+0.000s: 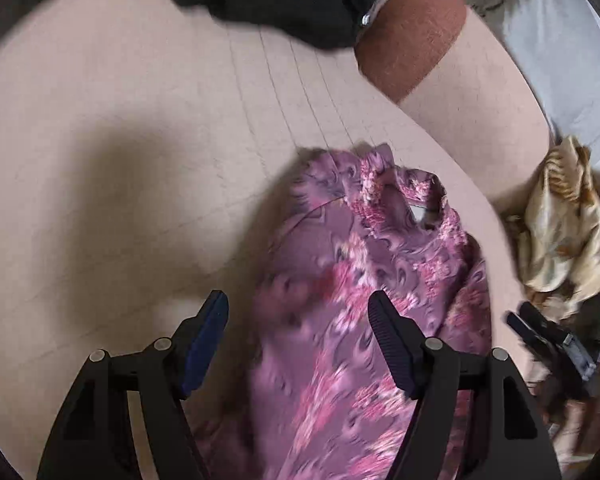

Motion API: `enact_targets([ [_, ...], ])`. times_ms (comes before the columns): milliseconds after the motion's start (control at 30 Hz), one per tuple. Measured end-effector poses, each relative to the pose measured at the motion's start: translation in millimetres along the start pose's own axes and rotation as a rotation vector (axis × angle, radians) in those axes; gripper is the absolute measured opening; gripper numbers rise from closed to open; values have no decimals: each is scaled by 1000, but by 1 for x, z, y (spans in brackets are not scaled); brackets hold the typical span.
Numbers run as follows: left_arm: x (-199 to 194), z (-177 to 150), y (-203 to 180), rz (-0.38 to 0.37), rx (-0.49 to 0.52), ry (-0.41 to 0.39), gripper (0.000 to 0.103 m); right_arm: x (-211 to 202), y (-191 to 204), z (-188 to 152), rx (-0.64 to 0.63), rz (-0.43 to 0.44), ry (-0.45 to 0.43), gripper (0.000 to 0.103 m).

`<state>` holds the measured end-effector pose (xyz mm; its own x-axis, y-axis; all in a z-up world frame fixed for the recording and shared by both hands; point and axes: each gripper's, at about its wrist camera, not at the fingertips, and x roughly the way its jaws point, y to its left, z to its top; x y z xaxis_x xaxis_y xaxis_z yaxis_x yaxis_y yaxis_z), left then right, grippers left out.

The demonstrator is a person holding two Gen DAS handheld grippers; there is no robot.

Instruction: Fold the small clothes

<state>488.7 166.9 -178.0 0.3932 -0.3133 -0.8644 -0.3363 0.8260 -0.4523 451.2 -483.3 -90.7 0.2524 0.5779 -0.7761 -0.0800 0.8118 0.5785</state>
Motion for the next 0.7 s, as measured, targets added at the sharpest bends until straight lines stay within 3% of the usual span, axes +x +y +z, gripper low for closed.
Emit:
enact_targets([
  [33,8,6,7,7,-30,1,71,4,-8,3,44,42,8,70],
  [100,13,10,14,5,-51,-25,71,8,-17,4,55,34,3,70],
  [333,25,15,-19,70,103,-50,71,32,-31,15,37,-91,45,70],
  [367,27,18,-26,69,134,-43,65,34,-31,17,31,-110,43,70],
  [467,28,20,-26,78,182,4,61,34,-34,18,33,-84,44,71],
  [567,22,25,-11,78,139,-35,61,33,-32,18,14,-69,36,71],
  [700,24,36,-1,-5,106,-14,61,42,-24,23,0,-94,44,69],
])
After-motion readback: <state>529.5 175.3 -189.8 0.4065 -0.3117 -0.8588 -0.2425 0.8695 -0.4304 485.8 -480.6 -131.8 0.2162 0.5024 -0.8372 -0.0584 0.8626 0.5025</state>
